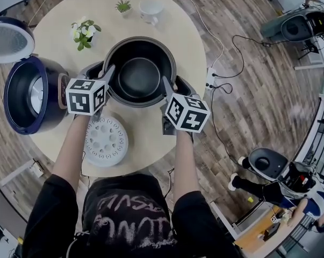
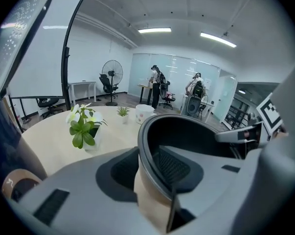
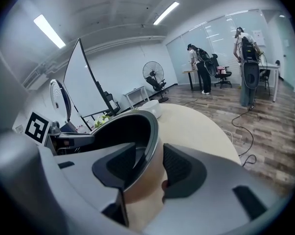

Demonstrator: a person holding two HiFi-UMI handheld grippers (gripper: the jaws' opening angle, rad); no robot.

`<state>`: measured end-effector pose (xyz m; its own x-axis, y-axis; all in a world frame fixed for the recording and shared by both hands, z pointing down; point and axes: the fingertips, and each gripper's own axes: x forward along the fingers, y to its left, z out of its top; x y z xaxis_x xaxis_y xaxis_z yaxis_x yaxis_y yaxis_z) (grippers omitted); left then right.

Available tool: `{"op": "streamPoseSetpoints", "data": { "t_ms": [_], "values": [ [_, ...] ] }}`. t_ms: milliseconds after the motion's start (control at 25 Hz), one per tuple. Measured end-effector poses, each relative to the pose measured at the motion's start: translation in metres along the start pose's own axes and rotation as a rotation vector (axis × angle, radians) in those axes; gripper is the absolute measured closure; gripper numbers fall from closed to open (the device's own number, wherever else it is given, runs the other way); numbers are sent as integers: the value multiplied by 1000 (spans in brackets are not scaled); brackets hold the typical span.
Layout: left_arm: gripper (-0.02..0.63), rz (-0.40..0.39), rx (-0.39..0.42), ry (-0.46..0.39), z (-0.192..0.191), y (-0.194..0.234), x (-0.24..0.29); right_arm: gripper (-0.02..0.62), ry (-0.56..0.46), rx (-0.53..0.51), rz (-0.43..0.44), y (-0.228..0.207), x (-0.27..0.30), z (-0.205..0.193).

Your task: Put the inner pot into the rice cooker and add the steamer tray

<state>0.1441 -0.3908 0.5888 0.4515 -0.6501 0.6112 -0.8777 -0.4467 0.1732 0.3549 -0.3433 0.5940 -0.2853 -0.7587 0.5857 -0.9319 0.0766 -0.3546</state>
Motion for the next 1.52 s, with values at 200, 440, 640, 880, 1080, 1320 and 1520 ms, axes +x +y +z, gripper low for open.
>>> {"op": "streamPoseSetpoints", "data": {
  "t_ms": [200, 440, 640, 880, 1080, 1320, 1520],
  "values": [
    [472, -4, -35, -3, 1, 0, 0, 452, 13, 14, 4, 3, 2, 0],
    [487, 15, -88, -26, 1, 1, -2, 481, 25, 55, -14, 3, 3, -1],
    [500, 23, -140, -38, 2, 3, 1, 492, 23, 78, -35, -1, 5, 1],
    [509, 36, -153, -84, 3, 0, -9, 497, -12, 53, -35, 3, -5, 0],
    [515, 38, -169, -138, 10, -4, -25, 499, -63, 42, -26, 9, -18, 4],
    [515, 27, -165, -198, 30, -6, -48, 499, -126, 12, -14, 25, -37, 25],
    [515, 18, -151, -262, 54, -13, -75, 497, -178, -7, 3, 39, -59, 45]
  ]
}}
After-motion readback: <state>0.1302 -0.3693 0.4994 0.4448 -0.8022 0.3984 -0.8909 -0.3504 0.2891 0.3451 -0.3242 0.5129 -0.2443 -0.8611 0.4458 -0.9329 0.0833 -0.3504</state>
